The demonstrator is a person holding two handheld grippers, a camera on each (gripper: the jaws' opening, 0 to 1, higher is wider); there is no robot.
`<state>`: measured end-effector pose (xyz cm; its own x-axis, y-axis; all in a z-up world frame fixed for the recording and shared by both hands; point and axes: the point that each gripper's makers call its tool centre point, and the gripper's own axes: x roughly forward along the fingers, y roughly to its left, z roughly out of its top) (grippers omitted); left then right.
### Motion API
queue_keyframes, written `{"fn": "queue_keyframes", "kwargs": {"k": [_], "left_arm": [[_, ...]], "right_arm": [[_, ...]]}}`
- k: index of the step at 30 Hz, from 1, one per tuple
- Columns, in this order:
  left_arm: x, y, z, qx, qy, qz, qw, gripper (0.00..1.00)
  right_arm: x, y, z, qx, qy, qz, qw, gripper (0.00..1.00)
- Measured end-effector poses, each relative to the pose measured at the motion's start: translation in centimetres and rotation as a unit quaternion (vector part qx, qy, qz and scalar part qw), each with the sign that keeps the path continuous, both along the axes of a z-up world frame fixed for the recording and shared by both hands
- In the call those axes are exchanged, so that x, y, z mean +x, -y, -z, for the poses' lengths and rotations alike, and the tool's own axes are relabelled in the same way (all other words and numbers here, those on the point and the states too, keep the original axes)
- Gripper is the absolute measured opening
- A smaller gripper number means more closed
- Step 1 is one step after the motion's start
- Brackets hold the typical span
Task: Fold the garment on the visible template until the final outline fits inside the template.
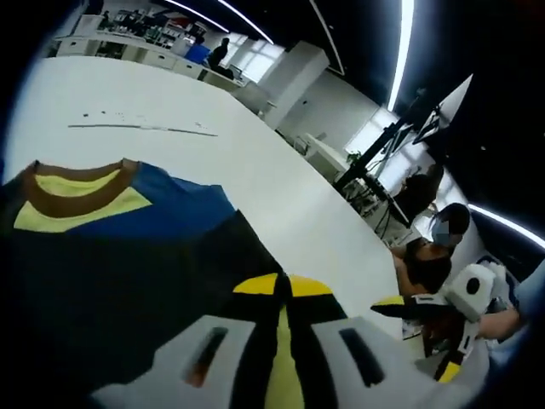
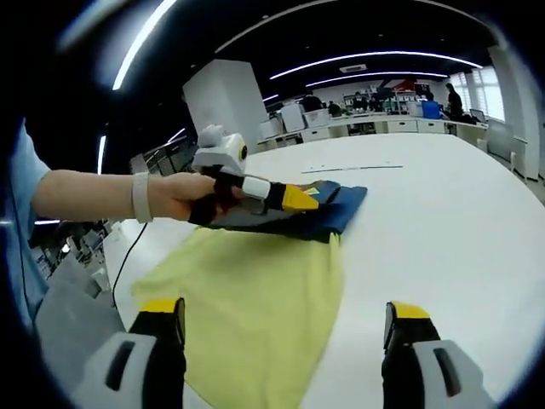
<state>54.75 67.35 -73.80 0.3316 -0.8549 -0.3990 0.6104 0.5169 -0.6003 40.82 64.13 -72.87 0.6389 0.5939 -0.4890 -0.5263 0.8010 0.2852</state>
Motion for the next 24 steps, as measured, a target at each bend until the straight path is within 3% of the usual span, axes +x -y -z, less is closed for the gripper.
{"fn": "queue_keyframes", "kwargs": {"k": [9, 12, 14, 17, 24], "left_arm": [[0.5, -0.6, 0.1, 0.000, -0.001, -0.007, 1.0000, 0.00], [0.5, -0.7, 0.0, -0.004, 0.001, -0.009, 1.0000, 0.06], [0.6, -0.8, -0.3, -0.002, 0.014, -0.009, 0.9999, 0.16], [1.1, -1.6, -0.3, 0.033, 0.066, -0.004, 0.9973, 0.38], [1.7, -3.4, -0.5, 0.065, 0.102, -0.008, 0.9926, 0.73]], "right_arm": [[-0.1, -0.2, 0.3, -0.001, -0.004, -0.004, 1.0000, 0.98], [-0.2, -0.3, 0.3, 0.000, -0.005, -0.005, 1.0000, 0.98], [-0.2, -0.4, 0.2, 0.000, -0.003, -0.006, 1.0000, 0.98], [-0.2, -0.4, 0.2, -0.001, -0.002, -0.007, 1.0000, 0.99], [-0.2, -0.7, 0.2, -0.001, -0.004, -0.011, 0.9999, 0.99]]}}
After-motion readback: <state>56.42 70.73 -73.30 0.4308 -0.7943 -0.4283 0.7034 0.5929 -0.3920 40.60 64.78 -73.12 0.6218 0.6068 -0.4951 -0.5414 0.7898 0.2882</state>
